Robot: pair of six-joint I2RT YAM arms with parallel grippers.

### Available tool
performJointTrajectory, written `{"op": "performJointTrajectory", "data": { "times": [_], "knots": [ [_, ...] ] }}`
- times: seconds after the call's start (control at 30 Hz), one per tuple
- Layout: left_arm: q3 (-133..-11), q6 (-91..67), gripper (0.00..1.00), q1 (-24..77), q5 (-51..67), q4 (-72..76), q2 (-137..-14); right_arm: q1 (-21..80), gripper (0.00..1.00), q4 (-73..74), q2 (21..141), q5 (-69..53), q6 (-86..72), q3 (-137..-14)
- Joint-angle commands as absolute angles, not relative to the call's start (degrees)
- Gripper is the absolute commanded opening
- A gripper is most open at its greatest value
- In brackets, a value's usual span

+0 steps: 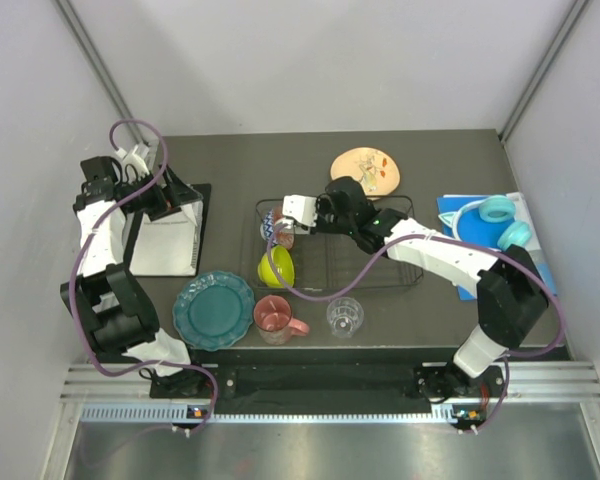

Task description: Load the mixed dishes into the dish rack

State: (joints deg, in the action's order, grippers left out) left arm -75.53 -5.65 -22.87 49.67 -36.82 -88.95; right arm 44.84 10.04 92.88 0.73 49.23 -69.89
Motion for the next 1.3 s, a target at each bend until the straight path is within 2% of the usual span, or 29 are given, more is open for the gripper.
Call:
{"op": "performJointTrajectory", "data": {
  "times": [0.0, 0.07, 0.13, 0.17, 0.53, 0.7, 0.8, 1.0, 1.1, 1.17, 1.23, 1.27],
  "knots": [
    [-75.3, -5.4, 0.99, -22.9, 51.0, -34.5, -86.6, 44.5, 0.38, 4.3, 92.8, 0.3, 47.6, -73.6],
    [-75.3, -5.4, 0.99, -22.9, 51.2, -34.5, -86.5, 44.5, 0.45, 4.5, 92.9, 0.4, 47.4, -73.7],
    [-75.3, -5.4, 0.99, -22.9, 51.2, -34.5, -86.3, 44.6, 0.71, 5.6, 92.7, 0.5, 47.1, -74.5],
    [-75.3, -5.4, 0.99, -22.9, 51.1, -34.5, -86.2, 44.5, 0.99, 6.2, 92.8, 0.5, 46.8, -74.9],
    [-76.6, -5.8, 0.99, -22.9, 51.3, -34.5, -86.5, 44.4, 1.00, 11.7, 82.5, 0.5, 43.2, -74.0],
    [-77.6, -6.5, 0.99, -22.9, 50.7, -34.3, -86.6, 44.0, 1.00, 18.5, 80.7, 0.2, 41.9, -77.4],
    [-78.1, -6.5, 0.99, -23.0, 50.3, -34.3, -86.9, 40.7, 1.00, 22.0, 81.3, -4.3, 36.8, -81.5],
    [-79.3, -7.0, 0.99, -22.9, 50.4, -34.5, -87.4, 35.3, 1.00, 17.5, 79.3, -5.1, 35.0, -79.4],
    [-79.5, -7.2, 0.99, -22.9, 50.4, -34.4, -87.8, 27.3, 1.00, 11.0, 80.8, -4.9, 23.5, -79.8],
    [-79.5, -7.5, 0.99, -22.9, 50.5, -34.4, -88.0, 18.2, 1.00, 11.3, 83.8, -3.6, 7.5, -82.8],
    [-79.4, -7.5, 0.99, -22.9, 50.7, -34.4, -88.0, 10.8, 1.00, 14.7, 91.8, -10.2, -8.1, -91.0],
    [-79.3, -7.4, 0.99, -22.9, 50.6, -34.3, -88.0, 3.8, 1.00, 15.7, 94.9, -15.3, -13.0, -93.5]
  ]
}}
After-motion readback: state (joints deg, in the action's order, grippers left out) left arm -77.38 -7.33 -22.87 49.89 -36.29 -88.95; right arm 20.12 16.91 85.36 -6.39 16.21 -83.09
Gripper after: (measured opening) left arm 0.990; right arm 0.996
